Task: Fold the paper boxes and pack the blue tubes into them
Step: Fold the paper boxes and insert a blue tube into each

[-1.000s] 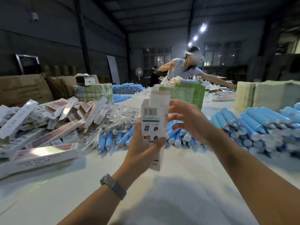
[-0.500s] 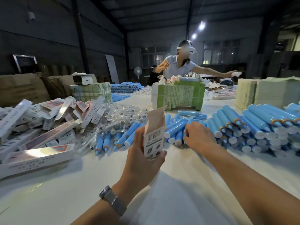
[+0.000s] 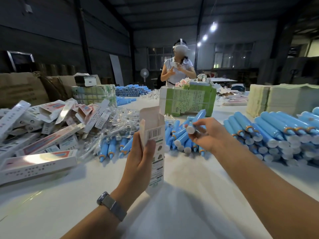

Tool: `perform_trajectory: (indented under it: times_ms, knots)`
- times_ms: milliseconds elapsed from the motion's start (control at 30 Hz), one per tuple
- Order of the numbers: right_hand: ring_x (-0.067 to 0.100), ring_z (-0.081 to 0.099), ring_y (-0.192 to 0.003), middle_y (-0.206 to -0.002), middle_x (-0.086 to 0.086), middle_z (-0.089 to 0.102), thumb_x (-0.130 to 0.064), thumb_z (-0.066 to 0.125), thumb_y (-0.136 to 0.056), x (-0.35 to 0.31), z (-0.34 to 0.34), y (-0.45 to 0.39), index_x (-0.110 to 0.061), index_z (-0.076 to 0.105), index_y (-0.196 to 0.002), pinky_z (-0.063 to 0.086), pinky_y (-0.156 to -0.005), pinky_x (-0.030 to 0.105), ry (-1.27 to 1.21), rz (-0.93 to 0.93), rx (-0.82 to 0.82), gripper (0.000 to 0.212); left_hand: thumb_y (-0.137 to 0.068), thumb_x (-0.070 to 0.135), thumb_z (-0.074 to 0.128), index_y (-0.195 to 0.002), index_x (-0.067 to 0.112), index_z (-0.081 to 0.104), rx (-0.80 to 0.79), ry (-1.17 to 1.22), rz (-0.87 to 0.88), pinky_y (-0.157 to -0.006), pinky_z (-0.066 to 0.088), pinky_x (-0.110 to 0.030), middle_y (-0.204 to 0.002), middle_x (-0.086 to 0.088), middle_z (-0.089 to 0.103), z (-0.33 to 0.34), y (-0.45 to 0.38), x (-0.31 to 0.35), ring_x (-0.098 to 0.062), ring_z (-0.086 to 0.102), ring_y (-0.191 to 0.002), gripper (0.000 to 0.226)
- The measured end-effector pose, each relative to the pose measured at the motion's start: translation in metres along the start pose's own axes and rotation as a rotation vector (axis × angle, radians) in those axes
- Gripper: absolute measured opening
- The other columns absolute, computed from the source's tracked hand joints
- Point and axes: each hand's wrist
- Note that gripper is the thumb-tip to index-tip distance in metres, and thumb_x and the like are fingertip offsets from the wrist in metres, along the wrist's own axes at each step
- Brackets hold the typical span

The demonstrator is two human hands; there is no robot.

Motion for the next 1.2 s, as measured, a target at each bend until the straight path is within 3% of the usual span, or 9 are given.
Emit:
perform_trajectory:
  times_ms: [167, 367, 500, 633, 733, 833, 933, 1033, 1200]
  knots:
    - [0.028, 0.069, -0.078, -0.091, 0.014, 0.065, -0.006, 0.05, -0.096, -0.006, 0.025, 0.027, -0.001, 0.054, -0.102, 0.058, -0.059, 0.034, -0.02, -0.083, -0.18, 0.009, -0.093, 0.038, 0.048, -0.103, 0.036, 0.052, 0.047, -0.02, 0.026, -0.068, 0.053, -0.014, -0.098, 0.023, 0.069, -0.002, -0.004, 0.0, 0.002, 0.066, -0.085, 0.011]
    - [0.015, 0.061, -0.077, -0.086, 0.0, 0.066, -0.038, 0.06, -0.093, -0.019, 0.037, 0.048, -0.014, 0.067, -0.104, 0.053, -0.057, 0.024, 0.133, -0.318, -0.238, 0.028, -0.086, 0.054, 0.049, -0.103, 0.029, 0.052, 0.083, -0.13, 0.079, -0.07, 0.056, -0.033, -0.096, 0.012, 0.07, -0.007, -0.004, 0.001, -0.014, 0.067, -0.083, 0.03]
    - [0.013, 0.06, -0.078, -0.088, -0.001, 0.064, -0.024, 0.062, -0.091, -0.029, 0.044, 0.069, -0.016, 0.067, -0.102, 0.052, -0.066, 0.024, -0.062, -0.4, -0.408, 0.015, -0.084, 0.058, 0.047, -0.103, 0.024, 0.05, 0.088, -0.239, 0.112, -0.071, 0.055, -0.037, -0.098, 0.022, 0.068, -0.005, -0.002, 0.003, -0.008, 0.066, -0.082, 0.039]
    - [0.016, 0.069, -0.085, -0.087, 0.002, 0.071, -0.005, 0.06, -0.091, -0.03, 0.05, 0.089, -0.012, 0.057, -0.125, 0.055, -0.076, 0.029, -0.039, -0.567, -0.562, 0.035, -0.084, 0.06, 0.048, -0.101, 0.03, 0.048, 0.098, -0.288, 0.129, -0.071, 0.056, -0.047, -0.096, 0.021, 0.069, -0.007, -0.001, 0.002, -0.01, 0.068, -0.082, 0.034]
    - [0.014, 0.07, -0.084, -0.086, -0.002, 0.068, 0.003, 0.062, -0.089, -0.026, 0.052, 0.098, -0.013, 0.043, -0.137, 0.058, -0.075, 0.035, 0.119, -0.801, -0.492, 0.054, -0.085, 0.061, 0.047, -0.1, 0.036, 0.047, 0.095, -0.31, 0.149, -0.066, 0.055, -0.043, -0.092, 0.024, 0.068, -0.006, -0.001, 0.003, -0.009, 0.067, -0.079, 0.029]
    - [0.019, 0.069, -0.081, -0.109, 0.008, 0.059, 0.008, 0.065, -0.086, -0.024, 0.05, 0.1, -0.018, 0.032, -0.142, 0.059, -0.07, 0.035, 0.367, -1.06, -0.431, 0.07, -0.086, 0.059, 0.046, -0.098, 0.033, 0.049, 0.12, -0.312, 0.155, -0.065, 0.054, -0.042, -0.09, 0.027, 0.068, -0.007, -0.002, 0.002, -0.008, 0.066, -0.076, 0.029]
    - [0.026, 0.064, -0.097, -0.128, 0.016, 0.051, 0.007, 0.068, -0.081, -0.025, 0.048, 0.099, -0.029, 0.024, -0.142, 0.057, -0.073, 0.031, 0.536, -1.225, -0.449, 0.083, -0.086, 0.059, 0.045, -0.099, 0.029, 0.047, 0.13, -0.321, 0.152, -0.065, 0.056, -0.044, -0.093, 0.024, 0.068, -0.009, -0.003, 0.0, -0.009, 0.067, -0.077, 0.033]
    - [0.022, 0.065, -0.092, -0.119, 0.013, 0.056, 0.002, 0.072, -0.08, -0.024, 0.048, 0.099, -0.035, 0.029, -0.137, 0.056, -0.071, 0.026, 0.669, -1.268, -0.473, 0.081, -0.086, 0.061, 0.044, -0.096, 0.034, 0.043, 0.128, -0.364, 0.177, -0.061, 0.054, -0.045, -0.096, 0.023, 0.067, -0.008, -0.002, 0.001, -0.012, 0.066, -0.074, 0.029]
    - [0.018, 0.069, -0.073, -0.108, 0.007, 0.059, -0.002, 0.075, -0.078, -0.026, 0.045, 0.096, -0.033, 0.034, -0.133, 0.061, -0.067, 0.035, 0.712, -1.199, -0.465, 0.075, -0.085, 0.06, 0.044, -0.097, 0.024, 0.046, 0.137, -0.354, 0.16, -0.064, 0.055, -0.049, -0.097, 0.022, 0.067, -0.008, -0.002, 0.0, -0.013, 0.065, -0.075, 0.038]
Point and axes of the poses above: each hand's wrist, its own y-axis away from the middle knuckle, its own z-axis out of the palm, x = y × z
